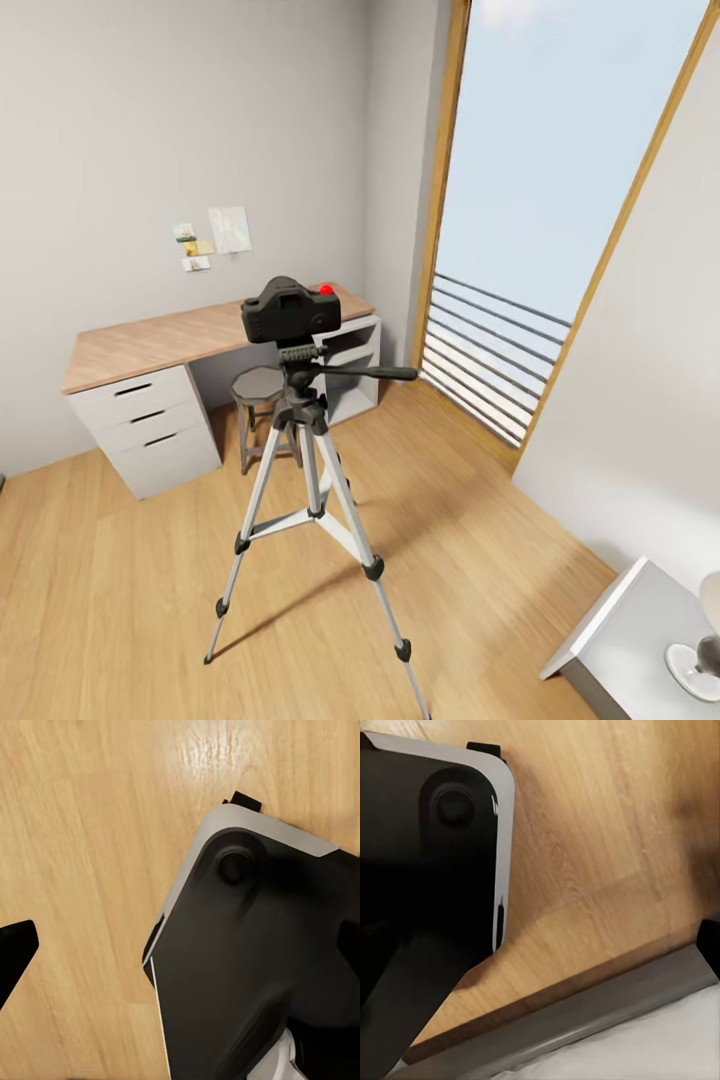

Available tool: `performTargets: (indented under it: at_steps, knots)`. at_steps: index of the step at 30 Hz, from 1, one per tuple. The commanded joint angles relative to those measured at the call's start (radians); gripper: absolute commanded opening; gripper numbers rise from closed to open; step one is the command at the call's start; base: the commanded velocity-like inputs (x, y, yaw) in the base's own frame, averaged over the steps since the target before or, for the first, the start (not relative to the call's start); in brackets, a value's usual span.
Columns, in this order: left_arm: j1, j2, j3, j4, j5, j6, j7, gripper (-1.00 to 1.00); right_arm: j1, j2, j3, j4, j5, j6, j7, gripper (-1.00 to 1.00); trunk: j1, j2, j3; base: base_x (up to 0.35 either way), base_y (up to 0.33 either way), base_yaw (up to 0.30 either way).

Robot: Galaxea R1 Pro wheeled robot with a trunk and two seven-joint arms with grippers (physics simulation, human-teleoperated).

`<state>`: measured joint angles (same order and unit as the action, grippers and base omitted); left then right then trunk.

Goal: Attach the digital camera to the camera tripod in the bedroom.

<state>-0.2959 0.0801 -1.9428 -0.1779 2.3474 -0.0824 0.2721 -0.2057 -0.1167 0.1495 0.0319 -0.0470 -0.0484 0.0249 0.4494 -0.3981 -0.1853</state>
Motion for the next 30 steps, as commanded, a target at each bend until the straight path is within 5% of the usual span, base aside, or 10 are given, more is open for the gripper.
performTargets:
  at_steps: [1, 30]
  knots:
    - [-0.002, 0.001, -0.008, -0.005, 0.009, -0.008, 0.006, 1.0, -0.001, 0.001, 0.007, 0.003, -0.005, -0.005, 0.002, 1.0, 0.001, -0.002, 0.0, 0.0, 0.0, 0.0]
    - [-0.002, 0.0, -0.008, -0.005, 0.009, -0.01, 0.007, 1.0, 0.002, 0.003, 0.009, 0.002, -0.002, -0.015, -0.001, 1.0, 0.001, -0.002, 0.046, 0.0, 0.0, 0.0]
